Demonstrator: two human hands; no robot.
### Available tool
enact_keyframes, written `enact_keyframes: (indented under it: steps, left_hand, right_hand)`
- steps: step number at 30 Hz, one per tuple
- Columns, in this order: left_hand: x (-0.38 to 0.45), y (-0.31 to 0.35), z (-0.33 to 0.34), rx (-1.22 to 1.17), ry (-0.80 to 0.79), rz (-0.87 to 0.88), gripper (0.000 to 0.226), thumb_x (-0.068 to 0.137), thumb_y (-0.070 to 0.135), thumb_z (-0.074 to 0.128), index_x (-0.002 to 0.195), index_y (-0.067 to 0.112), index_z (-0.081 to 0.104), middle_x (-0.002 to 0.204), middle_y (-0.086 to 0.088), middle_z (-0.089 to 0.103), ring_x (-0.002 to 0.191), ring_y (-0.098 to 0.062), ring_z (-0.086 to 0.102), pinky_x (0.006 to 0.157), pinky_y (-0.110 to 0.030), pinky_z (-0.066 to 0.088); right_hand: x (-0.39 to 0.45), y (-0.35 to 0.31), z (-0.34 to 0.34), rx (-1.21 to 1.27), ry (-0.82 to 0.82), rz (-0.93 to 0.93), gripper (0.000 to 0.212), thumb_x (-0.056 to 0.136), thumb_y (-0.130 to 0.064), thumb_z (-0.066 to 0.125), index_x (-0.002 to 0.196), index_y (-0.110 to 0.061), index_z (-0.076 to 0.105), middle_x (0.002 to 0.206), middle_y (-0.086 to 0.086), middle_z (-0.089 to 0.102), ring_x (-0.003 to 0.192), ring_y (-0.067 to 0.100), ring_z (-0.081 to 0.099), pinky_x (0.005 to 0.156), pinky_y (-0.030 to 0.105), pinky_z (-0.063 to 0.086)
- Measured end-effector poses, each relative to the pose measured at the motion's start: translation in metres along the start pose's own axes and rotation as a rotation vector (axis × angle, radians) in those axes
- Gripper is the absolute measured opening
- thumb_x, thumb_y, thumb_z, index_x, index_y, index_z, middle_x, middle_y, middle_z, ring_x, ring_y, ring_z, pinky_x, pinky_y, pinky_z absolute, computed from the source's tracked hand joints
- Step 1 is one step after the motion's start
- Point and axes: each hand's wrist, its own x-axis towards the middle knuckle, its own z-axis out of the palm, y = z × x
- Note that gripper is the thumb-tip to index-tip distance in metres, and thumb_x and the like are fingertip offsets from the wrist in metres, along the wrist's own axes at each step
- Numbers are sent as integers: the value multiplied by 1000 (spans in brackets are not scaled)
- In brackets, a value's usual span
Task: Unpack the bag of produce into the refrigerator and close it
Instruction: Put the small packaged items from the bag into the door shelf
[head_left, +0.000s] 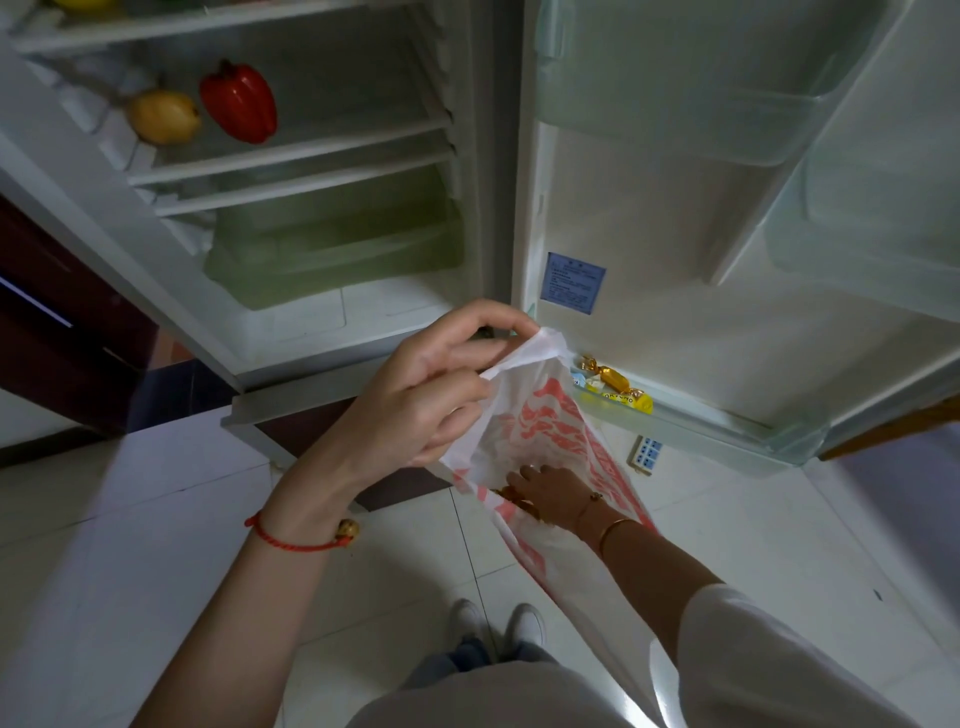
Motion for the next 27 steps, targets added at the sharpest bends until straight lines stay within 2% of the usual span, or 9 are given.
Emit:
enact_keyframes:
  steps: [1, 3, 5, 8, 11, 14, 20, 24, 27]
  left_hand:
    - [0, 0, 0, 4, 6, 1, 44, 92, -19, 28, 121, 5, 50, 103, -3, 72, 34, -7, 19, 35, -11, 20]
    - [0, 0, 1, 16, 16, 2, 44, 92, -19, 28, 121, 5, 50, 110, -10, 70, 35, -7, 20, 35, -11, 20]
    - [1, -1, 1, 28, 27, 3, 43, 93, -18, 28, 121, 6, 51, 114, -12, 69, 35, -6, 21, 35, -12, 21]
    - [5, -8, 3, 41, 55, -12, 43, 93, -17, 29, 121, 7, 52, 114, -6, 70, 35, -7, 21, 34, -13, 21]
    - [11, -17, 2, 54, 82, -46, 42, 93, -15, 30, 120, 8, 53, 116, 0, 70, 34, -9, 20, 34, -13, 20]
    - [17, -26, 0, 70, 103, -86, 40, 95, -12, 32, 119, 11, 54, 117, 4, 69, 33, -7, 22, 33, -14, 20]
    - [30, -34, -8, 70, 195, -106, 41, 94, -11, 32, 119, 14, 54, 112, -1, 69, 32, -6, 24, 33, -14, 20]
    - [41, -34, -11, 90, 265, -93, 40, 96, -8, 35, 121, 16, 55, 116, -5, 67, 32, -5, 27, 33, -14, 20]
    - [51, -34, -11, 105, 301, -85, 37, 97, -6, 36, 122, 14, 54, 120, -6, 65, 32, -4, 30, 32, -14, 21]
  right_hand:
    - [1, 0, 0, 7, 16, -22, 56, 94, -18, 57, 144, -15, 32, 138, 11, 49, 109, 35, 61, 80, 41, 52]
    - [-2, -6, -7, 72, 2, -21, 63, 94, -8, 54, 149, -14, 25, 146, 13, 38, 120, 38, 53, 90, 44, 48]
    - [-1, -13, -16, 187, -7, 1, 62, 92, -9, 57, 146, -11, 27, 141, 16, 40, 114, 40, 55, 86, 45, 48]
    - [2, -25, -29, 492, -27, 49, 40, 97, -20, 45, 134, -6, 36, 124, 22, 51, 103, 42, 59, 82, 45, 46]
    - [1, -38, -51, 663, -34, 72, 22, 96, -22, 49, 116, -15, 47, 101, 10, 56, 99, 32, 58, 84, 36, 46]
    - [-6, -40, -74, 711, -82, 74, 22, 95, -23, 48, 116, -20, 46, 101, 5, 50, 100, 28, 52, 91, 38, 45]
    - [-42, -13, -114, 863, -49, -8, 35, 93, -13, 50, 127, -19, 44, 100, -1, 48, 83, 16, 48, 61, 19, 37]
    - [-73, 21, -137, 1157, -49, -24, 24, 88, -2, 52, 106, -17, 49, 80, 3, 48, 60, 10, 47, 53, 24, 40]
    - [-90, 49, -153, 1295, 68, -22, 23, 91, 3, 52, 103, -17, 49, 78, 6, 48, 58, 11, 47, 45, 22, 37]
